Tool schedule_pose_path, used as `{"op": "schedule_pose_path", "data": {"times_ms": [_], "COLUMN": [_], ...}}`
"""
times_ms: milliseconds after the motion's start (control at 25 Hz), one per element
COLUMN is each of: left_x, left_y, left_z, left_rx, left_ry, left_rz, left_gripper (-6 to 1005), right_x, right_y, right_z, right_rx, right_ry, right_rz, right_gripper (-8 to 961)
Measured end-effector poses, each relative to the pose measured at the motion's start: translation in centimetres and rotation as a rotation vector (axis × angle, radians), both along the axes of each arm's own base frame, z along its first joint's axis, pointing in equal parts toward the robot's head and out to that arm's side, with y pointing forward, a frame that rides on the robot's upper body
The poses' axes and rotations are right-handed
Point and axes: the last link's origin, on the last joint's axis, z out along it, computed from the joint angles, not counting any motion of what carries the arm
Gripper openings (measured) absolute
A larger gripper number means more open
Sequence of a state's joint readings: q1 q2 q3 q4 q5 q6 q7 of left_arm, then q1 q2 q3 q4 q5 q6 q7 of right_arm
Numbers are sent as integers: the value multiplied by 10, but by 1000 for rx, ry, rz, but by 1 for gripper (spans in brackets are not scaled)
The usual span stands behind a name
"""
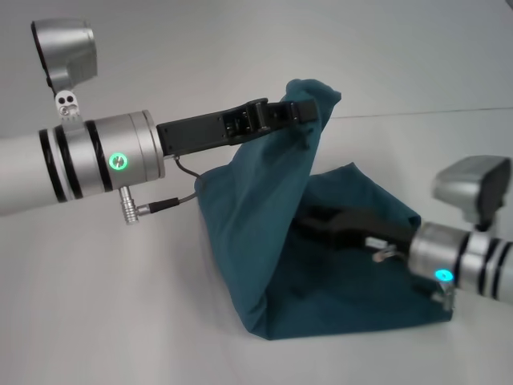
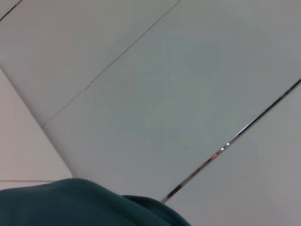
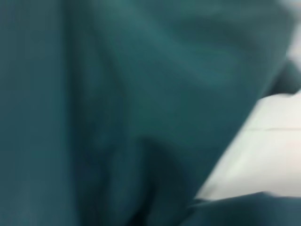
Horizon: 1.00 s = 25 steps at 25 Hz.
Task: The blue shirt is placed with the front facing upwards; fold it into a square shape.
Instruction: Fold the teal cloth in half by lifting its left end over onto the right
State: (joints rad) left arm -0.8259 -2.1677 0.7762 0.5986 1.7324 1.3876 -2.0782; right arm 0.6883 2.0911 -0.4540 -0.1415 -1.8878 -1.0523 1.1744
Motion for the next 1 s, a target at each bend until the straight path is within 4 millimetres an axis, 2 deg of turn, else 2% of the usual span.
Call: {"op": "schedule_pose_path", "data": {"times_ms": [80, 120, 160, 360, 520, 680, 1000], "left_x": [1, 1, 2, 5, 10, 14, 13], "left_y": [-1, -1, -1, -2, -4, -6, -7], "left_z": [-4, -8, -10, -23, -32, -41, -52], "left_rx": [-5, -8, -9, -22, -33, -40, -46], "left_ry": [-9, -9, -10, -22, -36, -40, -28], "left_rz": [4, 6, 7, 8, -1, -5, 5], "left_gripper": [36, 39, 41, 52, 61, 70, 87], "right_x": [10, 18, 18, 34, 42, 46, 46], "right_y": [0, 0, 0, -5, -8, -10, -10], "right_z": [12, 25, 25, 56, 76, 84, 87], "right_rx": [31, 57, 57, 123, 163, 177, 179], "right_ry": [8, 17, 17, 55, 75, 72, 66], "right_rz": [-24, -47, -47, -87, -98, -108, -103], "right_gripper": [448, 469, 489, 594, 594, 594, 594]}}
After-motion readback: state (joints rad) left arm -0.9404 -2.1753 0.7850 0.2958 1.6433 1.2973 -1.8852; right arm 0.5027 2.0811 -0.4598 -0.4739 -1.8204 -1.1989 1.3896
